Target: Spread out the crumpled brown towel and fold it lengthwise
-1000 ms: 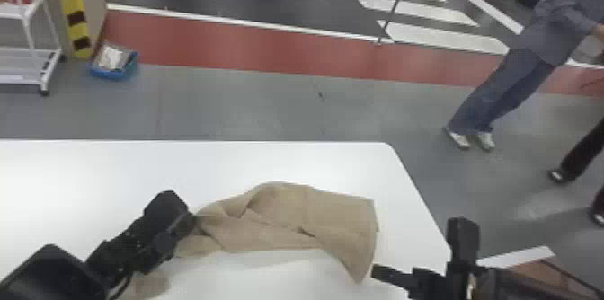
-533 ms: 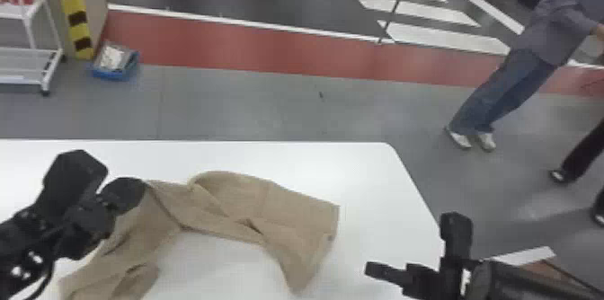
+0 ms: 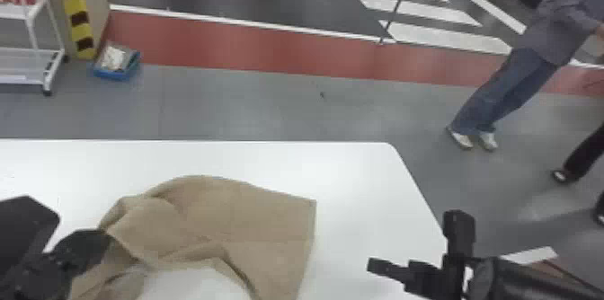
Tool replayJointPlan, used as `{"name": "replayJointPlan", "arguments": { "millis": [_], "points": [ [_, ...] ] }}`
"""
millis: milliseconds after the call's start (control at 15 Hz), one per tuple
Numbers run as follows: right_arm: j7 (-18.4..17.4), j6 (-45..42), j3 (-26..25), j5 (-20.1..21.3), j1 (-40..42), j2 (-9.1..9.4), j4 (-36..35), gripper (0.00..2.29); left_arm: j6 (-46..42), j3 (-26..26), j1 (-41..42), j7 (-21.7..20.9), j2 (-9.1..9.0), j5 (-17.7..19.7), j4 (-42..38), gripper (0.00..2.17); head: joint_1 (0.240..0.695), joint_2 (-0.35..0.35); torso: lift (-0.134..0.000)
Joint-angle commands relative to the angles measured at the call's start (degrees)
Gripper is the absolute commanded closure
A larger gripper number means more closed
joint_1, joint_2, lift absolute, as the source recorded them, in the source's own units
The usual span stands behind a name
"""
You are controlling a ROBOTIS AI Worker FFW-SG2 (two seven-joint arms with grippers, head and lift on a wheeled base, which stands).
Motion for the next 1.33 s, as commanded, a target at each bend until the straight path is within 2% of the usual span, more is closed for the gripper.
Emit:
{"name": "replayJointPlan", "arguments": {
  "millis": [0, 133, 267, 333, 467, 533, 733, 800, 933, 1067, 1133, 1267],
  "points": [
    [-0.09, 0.21, 0.49, 0.00, -0.08, 0.14, 0.05, 0.07, 4.22, -2.70, 2.67, 0.33, 1.67, -1.31, -0.57, 1.53, 0.695, -0.350, 0.000],
    [0.26, 0.91, 2.86, -0.09, 0.72, 0.14, -0.83, 0.08, 4.22, -4.37, 2.85, 0.94, 1.85, -4.21, 1.28, 1.52, 0.695, -0.350, 0.000],
    [0.26, 1.62, 5.23, -0.53, 3.26, 0.14, -4.88, 0.12, 3.87, -4.55, 1.44, 1.47, 1.85, -3.33, 4.00, 1.37, 0.695, -0.350, 0.000],
    [0.44, 2.67, 6.11, -0.70, 3.88, 0.14, -6.55, 0.15, 2.64, -4.46, 0.92, 2.17, 1.67, -3.24, 4.79, 0.87, 0.695, -0.350, 0.000],
    [2.46, 4.25, 8.40, 0.27, 5.55, 0.14, -10.50, 0.20, 0.53, -4.11, 0.30, 2.88, 1.58, -2.63, 5.14, 0.12, 0.695, -0.316, 0.000],
    [4.74, 2.85, 9.98, 1.85, 6.69, 0.14, -11.91, 0.21, 0.53, -3.76, -0.23, 3.58, 1.41, -2.19, 5.49, 0.01, 0.695, -0.303, 0.000],
    [15.73, -4.71, 13.14, 9.76, 7.66, 0.14, -11.12, 0.23, -0.87, -0.68, -1.63, 6.39, 1.23, 3.00, 7.52, 0.01, 0.695, -0.248, 0.000],
    [20.30, -8.58, 14.11, 12.92, 7.75, 0.14, -9.80, 0.28, -0.87, 0.28, -2.42, 7.01, 1.15, 4.49, 8.75, 0.02, 0.695, -0.207, 0.000],
    [28.74, -16.84, 15.96, 18.02, 7.83, -0.18, -7.43, 0.29, -0.87, 1.95, -3.57, 6.92, 0.44, 5.11, 10.15, 0.03, 0.695, -0.164, 0.000],
    [36.82, -21.06, 18.68, 22.68, 7.92, -2.02, -6.72, 0.34, -0.70, 2.92, -4.01, 7.01, 0.35, 5.54, 10.50, 0.03, 0.695, -0.124, 0.000],
    [39.64, -23.52, 20.44, 25.40, 8.27, -2.72, -6.63, 0.34, -0.52, 3.36, -4.09, 6.92, 0.18, 5.90, 10.59, 0.03, 0.695, -0.087, 0.000],
    [44.65, -31.96, 24.22, 33.58, 9.33, -3.96, -5.93, 0.34, 1.06, 5.65, -4.89, 6.74, -0.26, 9.76, 10.59, 0.03, 0.695, -0.054, 0.000]
  ]
}}
